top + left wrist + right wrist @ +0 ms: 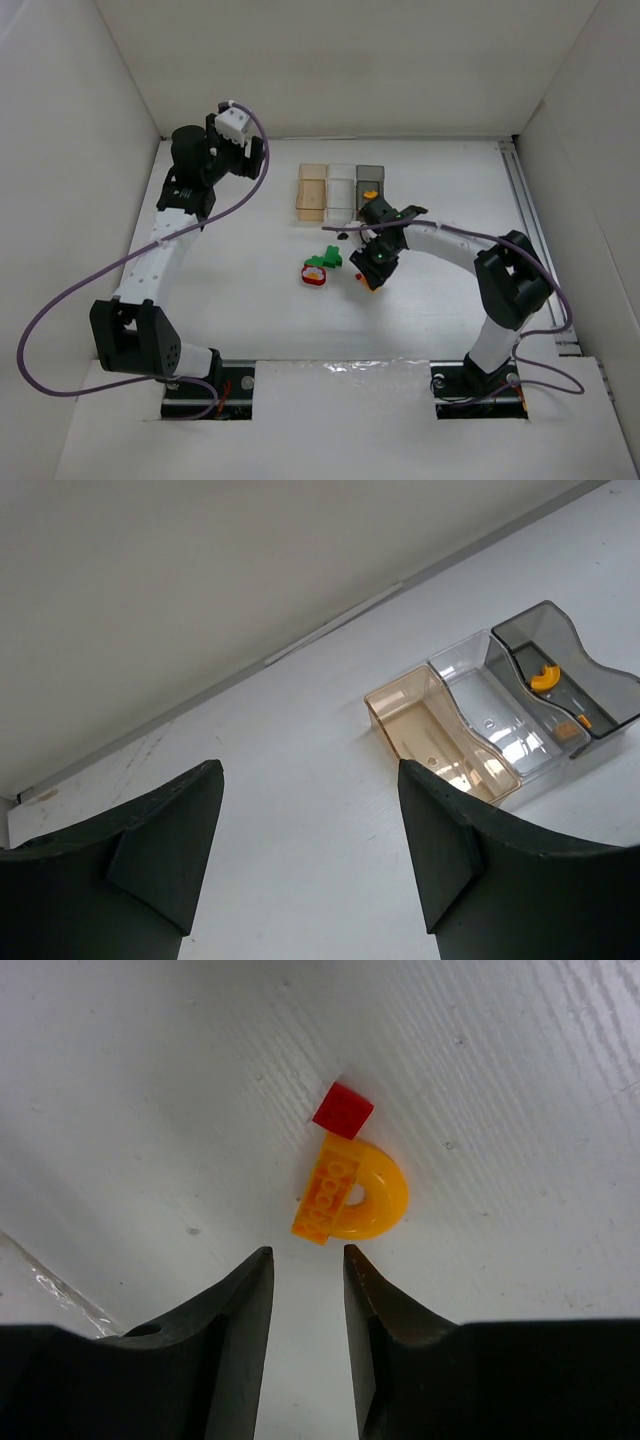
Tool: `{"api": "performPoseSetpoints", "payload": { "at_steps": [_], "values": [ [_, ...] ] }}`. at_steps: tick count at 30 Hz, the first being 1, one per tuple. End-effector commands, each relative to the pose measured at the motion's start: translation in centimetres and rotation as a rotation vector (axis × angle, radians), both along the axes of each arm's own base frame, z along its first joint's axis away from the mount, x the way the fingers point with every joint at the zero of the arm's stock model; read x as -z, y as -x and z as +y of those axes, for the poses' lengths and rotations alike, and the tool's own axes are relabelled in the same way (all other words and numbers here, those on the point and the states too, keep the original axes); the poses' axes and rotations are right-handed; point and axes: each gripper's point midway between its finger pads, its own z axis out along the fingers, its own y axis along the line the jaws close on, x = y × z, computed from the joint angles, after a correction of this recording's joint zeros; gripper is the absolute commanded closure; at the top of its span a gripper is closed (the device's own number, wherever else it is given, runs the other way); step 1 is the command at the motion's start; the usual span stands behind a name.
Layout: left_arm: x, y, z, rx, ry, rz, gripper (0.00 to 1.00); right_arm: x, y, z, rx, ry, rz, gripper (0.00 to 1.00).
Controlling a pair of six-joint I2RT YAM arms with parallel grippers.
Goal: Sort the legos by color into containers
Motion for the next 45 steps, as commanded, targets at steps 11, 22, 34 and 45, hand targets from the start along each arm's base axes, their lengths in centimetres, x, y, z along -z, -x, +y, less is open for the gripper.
{"api": "performPoseSetpoints", "payload": {
  "at_steps": [11,22,34,45],
  "values": [
    [-3.1,0.1,0.0,0.01,-0.003,-0.105,0.32,0.4,0.0,1.2,0.017,0.042,0.006,0.49],
    [-2.5,-0.1,0.1,0.013,-0.023,-0.096,0.31,1.8,-1.5,2.4,0.027,0.085,-0.015,0.53],
    [-1.6,-0.1,0.1,0.016,-0.041,-0.084,0.31,2.6,-1.0,3.7,-0.047,0.196,-0.179,0.58],
    [-1.2,0.0,0.1,0.028,-0.058,-0.085,0.31,0.6,-1.7,5.3,0.006,0.181,-0.306,0.5]
  ]
}}
